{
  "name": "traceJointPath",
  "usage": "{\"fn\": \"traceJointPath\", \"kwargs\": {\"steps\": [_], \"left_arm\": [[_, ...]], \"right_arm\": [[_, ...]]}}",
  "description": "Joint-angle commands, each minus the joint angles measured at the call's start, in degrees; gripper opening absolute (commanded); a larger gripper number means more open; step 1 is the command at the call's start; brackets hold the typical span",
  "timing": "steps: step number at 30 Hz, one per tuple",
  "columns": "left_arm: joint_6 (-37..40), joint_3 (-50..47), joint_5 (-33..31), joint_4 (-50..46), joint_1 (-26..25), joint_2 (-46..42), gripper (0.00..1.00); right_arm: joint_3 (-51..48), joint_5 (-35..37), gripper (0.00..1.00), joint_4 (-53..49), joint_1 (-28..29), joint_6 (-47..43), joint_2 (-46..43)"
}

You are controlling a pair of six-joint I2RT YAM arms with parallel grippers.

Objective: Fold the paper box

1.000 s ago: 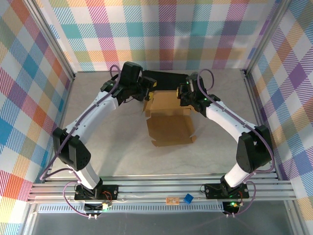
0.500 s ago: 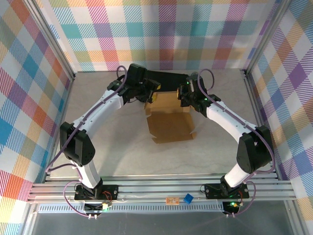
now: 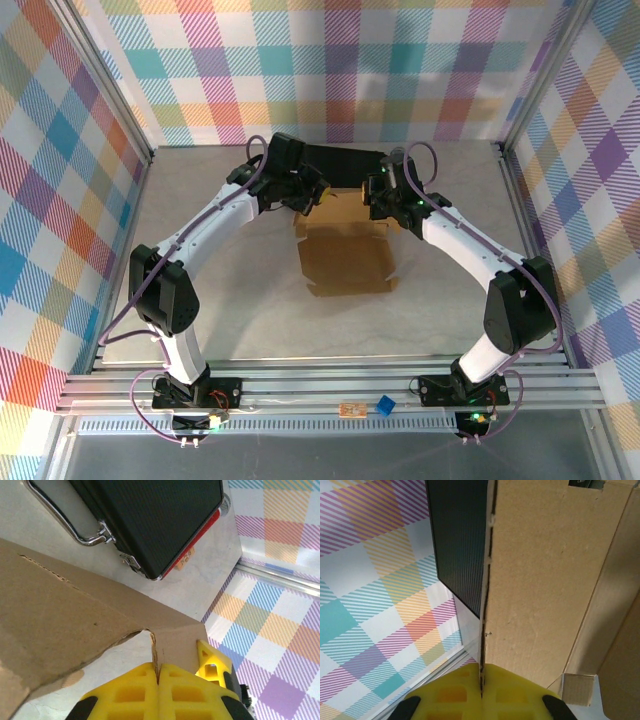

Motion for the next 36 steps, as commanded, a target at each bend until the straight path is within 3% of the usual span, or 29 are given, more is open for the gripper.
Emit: {"fn": "traceJointPath", "kwargs": {"steps": [1,2,3,4,5,7,12,15,19,22,25,27,36], "left_arm": [[0.7,0.2,-0.6,0.8,-0.1,-0.3,0.00],[1.0,-0.3,-0.5,1.7,0.1,-0.7,0.00],[1.9,-0.8,-0.2,2.7,0.5,-1.4,0.08],[3.5,-0.8,0.3,3.3,1.1,-2.0,0.29],[5.4,-0.5,0.1,2.5,1.8,-2.8,0.43],[11.6,0.1,-0.9,-0.3,3.5,-5.7,0.57],[31.8,-3.6,-4.8,-10.6,7.2,-15.1,0.52],[41.8,-12.7,-4.1,-13.3,7.5,-20.6,0.50],[46.0,-29.5,-0.6,-4.1,5.4,-27.3,0.46],[51.3,-37.9,-3.5,6.2,0.6,-29.9,0.49],[51.9,-44.7,-4.2,19.6,-0.5,-28.9,0.53],[52.7,-45.6,-5.3,24.8,-0.9,-26.9,0.55],[62.7,-44.2,-14.5,31.6,-1.6,-18.1,0.59]], "right_arm": [[2.0,-0.6,0.00,-0.6,0.2,-1.9,-2.2],[2.0,-0.6,0.00,-1.2,0.2,-2.1,-2.3],[1.9,-0.6,0.00,-1.8,0.2,-2.2,-2.6],[1.6,-0.5,0.00,-2.3,0.2,-2.3,-2.8],[1.4,-0.4,0.00,-2.6,0.1,-2.2,-2.9],[1.7,0.0,0.00,-4.3,0.1,-2.2,-3.1],[5.1,0.6,0.00,-8.0,-0.3,-1.9,-1.9],[9.6,0.3,0.00,-13.1,-0.8,-2.2,-0.2],[15.0,-1.3,0.00,-20.1,-1.1,-1.0,2.6],[19.7,-2.2,0.00,-25.9,-1.3,-0.4,5.0],[25.1,-3.3,0.00,-32.4,-1.7,-0.1,7.7],[29.0,-4.1,0.00,-37.0,-2.0,-0.1,9.6],[40.6,-6.7,0.00,-48.5,-3.5,2.0,14.2]]}}
